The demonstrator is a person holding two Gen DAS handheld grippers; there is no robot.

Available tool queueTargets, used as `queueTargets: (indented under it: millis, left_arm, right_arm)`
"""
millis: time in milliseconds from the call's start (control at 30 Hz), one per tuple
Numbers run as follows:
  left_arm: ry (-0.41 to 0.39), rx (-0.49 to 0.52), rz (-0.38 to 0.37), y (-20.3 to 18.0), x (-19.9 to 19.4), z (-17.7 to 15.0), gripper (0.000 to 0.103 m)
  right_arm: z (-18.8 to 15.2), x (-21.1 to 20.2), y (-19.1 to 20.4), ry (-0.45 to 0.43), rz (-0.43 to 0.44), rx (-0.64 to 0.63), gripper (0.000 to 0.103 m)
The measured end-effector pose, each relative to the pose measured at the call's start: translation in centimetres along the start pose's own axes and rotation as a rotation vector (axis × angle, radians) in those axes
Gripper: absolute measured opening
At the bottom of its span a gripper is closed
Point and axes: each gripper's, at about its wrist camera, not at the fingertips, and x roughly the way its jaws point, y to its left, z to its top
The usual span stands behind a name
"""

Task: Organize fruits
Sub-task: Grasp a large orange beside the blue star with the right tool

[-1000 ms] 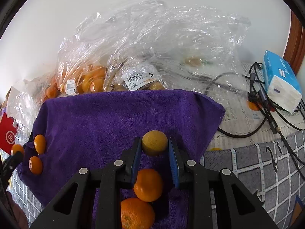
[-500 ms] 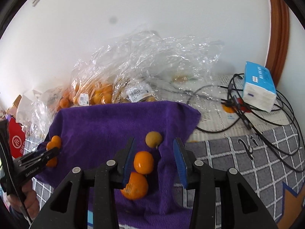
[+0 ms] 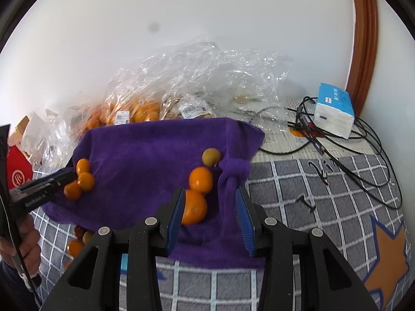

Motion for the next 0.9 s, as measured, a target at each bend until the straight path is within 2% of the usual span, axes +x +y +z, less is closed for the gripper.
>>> queueTargets:
  millis: [167, 267, 333, 400, 500, 567, 667, 733, 833, 900]
  left_arm:
    - [-0.031, -0.038, 0.019, 2.2, -3.0, -2.2, 0.043]
    - [-0.021, -0.019, 0.028, 3.1, -3.8, -4.3, 0.043]
    - [-0.027, -0.009, 0.056, 3.7, -4.4, -5.8, 0.043]
    - [-0.020, -0.012, 0.069, 4.4, -4.5, -7.1, 0.043]
    - [-0.005, -0.054, 0.047, 6.0, -4.6, -9.2, 0.043]
    - [0.018, -0.072, 0.046, 6.9, -4.3, -10.1, 0.043]
    - [0.034, -0.088, 0.037, 7.8, -4.1, -11.3, 0.043]
    - [0.027, -0.085, 0.032, 8.2, -4.3, -12.0, 0.043]
    - [-0.011, -0.110, -0.025, 8.7, -5.0, -12.3, 0.043]
    - [-0.028, -0.118, -0.027, 8.7, -5.3, -12.4, 0.043]
  right_arm:
    - [-2.0, -1.8, 1.6, -0.010, 0.000, -0.008, 0.040]
    - [-3.5, -2.3, 2.8, -0.010, -0.036, -0.029, 0.040]
    - [-4.5, -2.4, 3.8, -0.004, -0.022, -0.036, 0.040]
    - [-5.4, -2.2, 4.8, 0.020, 0.000, -0.044, 0.040]
    - [-7.0, -1.9, 6.6, 0.072, 0.080, -0.055, 0.040]
    - [-7.7, -1.9, 7.9, 0.083, 0.104, -0.070, 0.041]
    - [-8.7, -2.3, 9.9, 0.067, 0.144, -0.093, 0.051]
    - [-9.3, -2.5, 11.2, 0.058, 0.183, -0.111, 0.056]
    - [-10.3, -2.5, 13.2, 0.056, 0.214, -0.146, 0.057]
    - [-10.7, -2.0, 14.2, 0.064, 0.219, -0.162, 0.057]
